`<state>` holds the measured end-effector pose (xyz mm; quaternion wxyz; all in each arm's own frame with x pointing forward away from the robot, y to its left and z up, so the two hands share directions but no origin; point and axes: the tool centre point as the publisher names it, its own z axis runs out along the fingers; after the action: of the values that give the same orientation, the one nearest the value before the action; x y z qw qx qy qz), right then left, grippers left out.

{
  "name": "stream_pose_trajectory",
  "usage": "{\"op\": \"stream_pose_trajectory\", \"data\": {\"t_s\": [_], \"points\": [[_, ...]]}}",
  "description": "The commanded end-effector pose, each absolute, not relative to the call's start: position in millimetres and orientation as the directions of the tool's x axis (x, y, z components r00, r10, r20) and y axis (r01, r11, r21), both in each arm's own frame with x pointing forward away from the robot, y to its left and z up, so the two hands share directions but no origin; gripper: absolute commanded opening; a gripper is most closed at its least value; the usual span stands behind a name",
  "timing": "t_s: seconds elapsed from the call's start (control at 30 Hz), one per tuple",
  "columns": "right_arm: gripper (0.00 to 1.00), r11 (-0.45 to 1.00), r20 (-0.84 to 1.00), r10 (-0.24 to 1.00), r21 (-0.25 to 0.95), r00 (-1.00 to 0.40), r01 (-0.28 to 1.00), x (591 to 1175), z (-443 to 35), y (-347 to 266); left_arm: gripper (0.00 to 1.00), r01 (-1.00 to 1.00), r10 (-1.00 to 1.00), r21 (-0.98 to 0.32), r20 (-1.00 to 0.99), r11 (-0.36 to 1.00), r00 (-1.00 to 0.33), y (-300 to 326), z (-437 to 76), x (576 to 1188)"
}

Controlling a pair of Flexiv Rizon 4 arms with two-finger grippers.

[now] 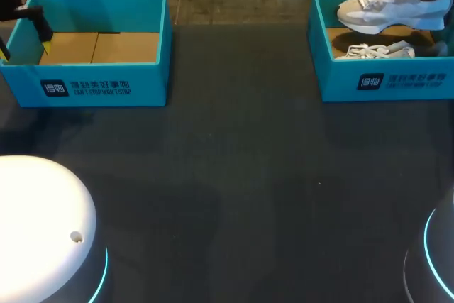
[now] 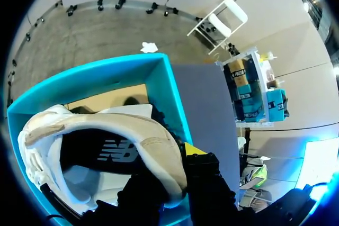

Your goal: Take the shoe out of the shoebox, open the shoe tongue, remove and reinsert the insole, then place the shoe into the shoebox

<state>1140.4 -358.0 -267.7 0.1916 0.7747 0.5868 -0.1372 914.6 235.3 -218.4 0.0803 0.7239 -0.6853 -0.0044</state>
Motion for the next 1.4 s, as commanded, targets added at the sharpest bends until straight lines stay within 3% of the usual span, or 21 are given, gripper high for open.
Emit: {"op": "stream_pose_trajectory", "data": {"t_s": [0.03, 0.83, 1.4], "points": [[0.0, -0.238, -0.431, 0.86, 0.136, 0.273, 0.962, 1136, -272, -361, 1.0, -0.99, -0.993, 0.134, 0.099, -0.049, 0.063, 234, -216, 920], [0.0, -0.208, -0.401, 0.884, 0.12, 0.239, 0.971, 1123, -311, -357, 1.0, -0.99, -0.993, 0.134, 0.099, -0.049, 0.063, 234, -216, 920], [0.0, -0.215, -0.393, 0.886, 0.122, 0.246, 0.969, 1147, -329, -357, 1.0, -0.99, -0.993, 0.134, 0.099, -0.049, 0.063, 234, -216, 920]]}}
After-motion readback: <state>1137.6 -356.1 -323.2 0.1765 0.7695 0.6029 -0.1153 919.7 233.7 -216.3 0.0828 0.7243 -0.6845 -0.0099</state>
